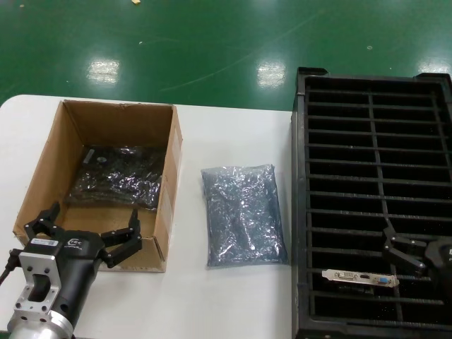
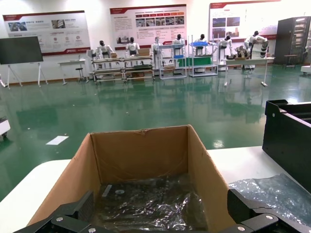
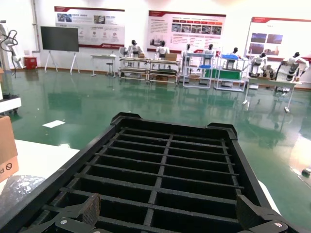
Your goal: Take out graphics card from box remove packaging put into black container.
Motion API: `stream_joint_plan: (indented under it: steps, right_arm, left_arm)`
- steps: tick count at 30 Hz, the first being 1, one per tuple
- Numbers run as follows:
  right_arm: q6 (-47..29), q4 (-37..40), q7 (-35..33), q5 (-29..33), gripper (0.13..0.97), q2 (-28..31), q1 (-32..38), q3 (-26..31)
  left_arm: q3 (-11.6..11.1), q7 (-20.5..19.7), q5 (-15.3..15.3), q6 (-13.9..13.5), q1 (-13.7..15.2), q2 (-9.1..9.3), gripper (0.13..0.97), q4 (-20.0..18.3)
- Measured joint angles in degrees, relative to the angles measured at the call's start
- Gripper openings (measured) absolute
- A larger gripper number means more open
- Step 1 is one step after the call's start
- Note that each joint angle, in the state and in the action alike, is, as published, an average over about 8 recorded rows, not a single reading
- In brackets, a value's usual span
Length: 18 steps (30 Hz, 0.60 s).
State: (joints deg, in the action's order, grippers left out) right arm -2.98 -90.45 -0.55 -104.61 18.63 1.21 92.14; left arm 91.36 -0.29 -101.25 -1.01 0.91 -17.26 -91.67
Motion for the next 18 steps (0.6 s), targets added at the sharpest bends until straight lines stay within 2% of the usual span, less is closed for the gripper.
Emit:
stream_joint_plan:
  steps: [18]
  right_arm:
    - [0.0, 0.0, 0.0, 0.0, 0.966, 0.0, 0.0, 0.0]
  left_arm:
    - [0.0, 0.0, 0.0, 0.0, 0.0, 0.00, 0.966, 0.0]
